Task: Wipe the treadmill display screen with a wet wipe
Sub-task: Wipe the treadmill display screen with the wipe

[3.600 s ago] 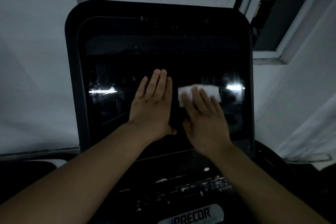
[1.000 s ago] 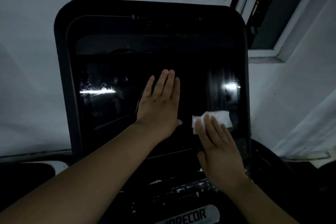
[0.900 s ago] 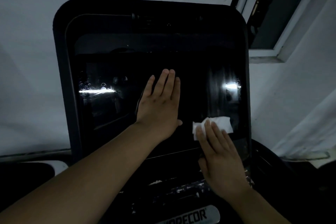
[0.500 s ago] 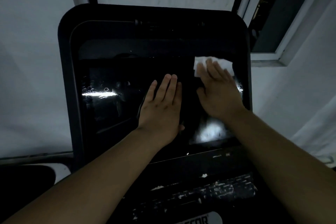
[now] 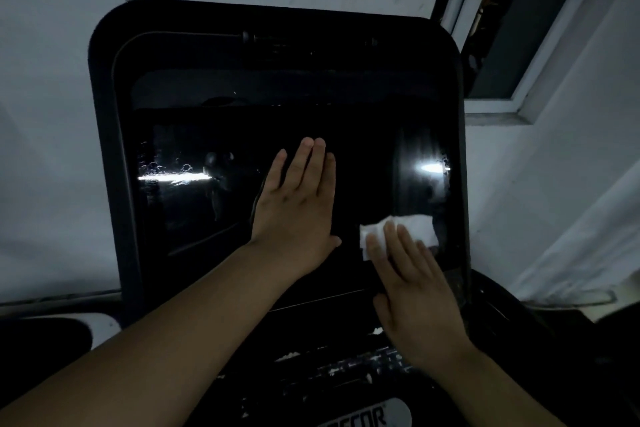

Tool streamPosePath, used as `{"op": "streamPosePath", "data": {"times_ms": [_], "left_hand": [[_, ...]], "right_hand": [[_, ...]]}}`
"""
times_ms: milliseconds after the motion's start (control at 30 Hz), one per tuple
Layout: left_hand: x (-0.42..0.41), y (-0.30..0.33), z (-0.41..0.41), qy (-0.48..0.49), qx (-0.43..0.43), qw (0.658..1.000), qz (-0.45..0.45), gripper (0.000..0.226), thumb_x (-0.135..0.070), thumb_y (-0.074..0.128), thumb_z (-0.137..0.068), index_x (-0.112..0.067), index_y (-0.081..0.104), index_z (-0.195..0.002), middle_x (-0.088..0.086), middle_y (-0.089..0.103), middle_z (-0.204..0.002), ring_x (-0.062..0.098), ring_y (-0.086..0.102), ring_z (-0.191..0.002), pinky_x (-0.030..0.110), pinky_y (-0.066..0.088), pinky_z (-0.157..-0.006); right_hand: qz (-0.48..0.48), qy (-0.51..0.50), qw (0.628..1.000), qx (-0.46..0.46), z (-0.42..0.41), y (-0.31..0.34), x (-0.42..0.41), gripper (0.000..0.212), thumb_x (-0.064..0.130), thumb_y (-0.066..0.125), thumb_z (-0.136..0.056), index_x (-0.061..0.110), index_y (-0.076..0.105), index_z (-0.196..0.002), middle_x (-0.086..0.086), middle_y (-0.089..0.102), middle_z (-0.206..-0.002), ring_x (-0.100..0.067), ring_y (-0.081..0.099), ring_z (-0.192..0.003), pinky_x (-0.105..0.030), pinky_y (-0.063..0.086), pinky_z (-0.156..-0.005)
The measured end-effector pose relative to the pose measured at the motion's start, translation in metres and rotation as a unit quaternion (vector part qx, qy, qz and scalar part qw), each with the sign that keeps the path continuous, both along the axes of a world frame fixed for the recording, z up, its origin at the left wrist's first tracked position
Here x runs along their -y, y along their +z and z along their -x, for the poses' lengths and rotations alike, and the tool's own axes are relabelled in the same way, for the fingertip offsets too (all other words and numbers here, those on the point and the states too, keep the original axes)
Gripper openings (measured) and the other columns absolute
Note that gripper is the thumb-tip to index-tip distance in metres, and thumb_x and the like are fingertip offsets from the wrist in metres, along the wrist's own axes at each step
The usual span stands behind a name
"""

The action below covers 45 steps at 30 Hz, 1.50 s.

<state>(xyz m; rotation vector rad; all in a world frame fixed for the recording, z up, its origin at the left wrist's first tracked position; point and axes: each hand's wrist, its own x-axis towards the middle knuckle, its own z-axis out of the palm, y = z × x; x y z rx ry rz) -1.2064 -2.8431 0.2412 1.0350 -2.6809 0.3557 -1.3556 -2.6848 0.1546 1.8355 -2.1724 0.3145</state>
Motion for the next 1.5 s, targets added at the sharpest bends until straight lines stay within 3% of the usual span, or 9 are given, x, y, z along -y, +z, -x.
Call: {"op": "streamPosePath", "data": {"times_ms": [167, 400, 567, 700, 833, 1033, 1267, 1367, 1500], "left_hand": [[-0.013, 0.002, 0.024, -0.044, 0.003, 0.999, 0.005, 0.127, -0.083, 0.046, -0.082, -0.004, -0.022, -0.156, 0.018, -0.032, -0.163, 0.029, -0.033, -0.150, 0.051, -0.012, -0.123], [-0.011, 0.003, 0.045, -0.017, 0.042, 0.999, 0.021, 0.130, -0.079, 0.053, -0.082, -0.002, -0.022, -0.155, 0.020, -0.030, -0.164, 0.032, -0.032, -0.150, 0.052, -0.014, -0.123], [-0.013, 0.005, 0.045, -0.016, 0.033, 0.999, 0.009, 0.130, -0.077, 0.058, -0.080, -0.004, -0.017, -0.157, 0.018, -0.028, -0.165, 0.030, -0.031, -0.151, 0.050, -0.015, -0.123], [-0.011, 0.002, 0.046, -0.017, 0.036, 0.999, 0.017, 0.132, -0.078, 0.057, -0.080, -0.003, -0.022, -0.155, 0.019, -0.031, -0.164, 0.031, -0.032, -0.150, 0.051, -0.014, -0.123], [-0.011, 0.000, 0.047, -0.019, 0.033, 0.999, 0.020, 0.134, -0.080, 0.057, -0.078, -0.003, -0.023, -0.155, 0.019, -0.030, -0.164, 0.030, -0.031, -0.151, 0.051, -0.013, -0.123], [-0.012, 0.002, 0.045, -0.018, 0.045, 0.999, 0.018, 0.133, -0.080, 0.055, -0.080, -0.003, -0.023, -0.154, 0.019, -0.031, -0.164, 0.031, -0.031, -0.151, 0.051, -0.013, -0.123], [-0.012, 0.017, 0.040, -0.032, 0.041, 0.999, -0.007, 0.081, -0.047, 0.030, -0.105, -0.007, -0.015, -0.159, 0.013, -0.025, -0.167, 0.025, -0.025, -0.154, 0.046, -0.009, -0.126], [-0.008, 0.020, 0.038, -0.038, 0.055, 0.998, -0.011, 0.076, -0.034, 0.033, -0.105, -0.008, -0.014, -0.159, 0.012, -0.024, -0.168, 0.025, -0.024, -0.154, 0.045, -0.008, -0.126], [-0.009, 0.018, 0.040, -0.036, 0.070, 0.997, -0.002, 0.074, -0.031, 0.029, -0.105, -0.007, -0.016, -0.158, 0.013, -0.025, -0.167, 0.026, -0.026, -0.153, 0.046, -0.008, -0.126]], "right_hand": [[0.014, 0.005, 1.000, 0.010, 0.009, 0.012, 0.011, 0.072, 0.025, 0.040, -0.091, 0.014, 0.022, -0.161, -0.017, 0.022, -0.167, -0.031, 0.013, -0.157, -0.054, 0.022, -0.124], [0.031, -0.027, 0.999, -0.001, 0.053, 0.090, 0.073, 0.076, 0.039, 0.025, -0.087, 0.010, 0.029, -0.158, -0.024, 0.026, -0.164, -0.043, 0.022, -0.152, -0.057, 0.022, -0.121], [0.017, -0.023, 1.000, 0.011, 0.071, 0.123, 0.090, 0.088, 0.050, 0.012, -0.081, 0.014, 0.021, -0.160, -0.021, 0.016, -0.168, -0.040, 0.014, -0.155, -0.053, 0.014, -0.125], [0.023, -0.022, 0.999, 0.002, 0.066, 0.080, 0.062, 0.078, 0.037, 0.025, -0.086, 0.012, 0.024, -0.160, -0.022, 0.021, -0.166, -0.041, 0.017, -0.154, -0.059, 0.026, -0.121], [0.008, -0.020, 1.000, 0.009, 0.041, 0.016, 0.003, 0.081, 0.021, 0.038, -0.085, 0.012, 0.014, -0.162, -0.019, 0.017, -0.168, -0.035, 0.007, -0.157, -0.056, 0.024, -0.122], [-0.004, -0.019, 1.000, 0.017, 0.023, -0.024, -0.031, 0.078, 0.023, 0.039, -0.087, 0.008, 0.017, -0.161, -0.019, 0.017, -0.168, -0.033, 0.008, -0.157, -0.055, 0.025, -0.123], [0.030, -0.103, 0.994, 0.028, 0.069, 0.023, 0.011, 0.076, 0.029, 0.044, -0.088, 0.004, 0.024, -0.157, -0.023, 0.026, -0.164, -0.039, 0.020, -0.154, -0.057, 0.025, -0.121], [0.056, -0.113, 0.991, 0.049, 0.031, 0.009, 0.009, 0.080, 0.026, 0.044, -0.084, -0.002, 0.023, -0.157, -0.027, 0.023, -0.164, -0.040, 0.015, -0.155, -0.055, 0.022, -0.123], [0.054, -0.019, 0.996, 0.064, -0.051, -0.024, 0.002, 0.083, 0.027, 0.044, -0.082, 0.000, 0.023, -0.157, -0.023, 0.016, -0.167, -0.039, 0.004, -0.157, -0.052, 0.020, -0.125]]}}
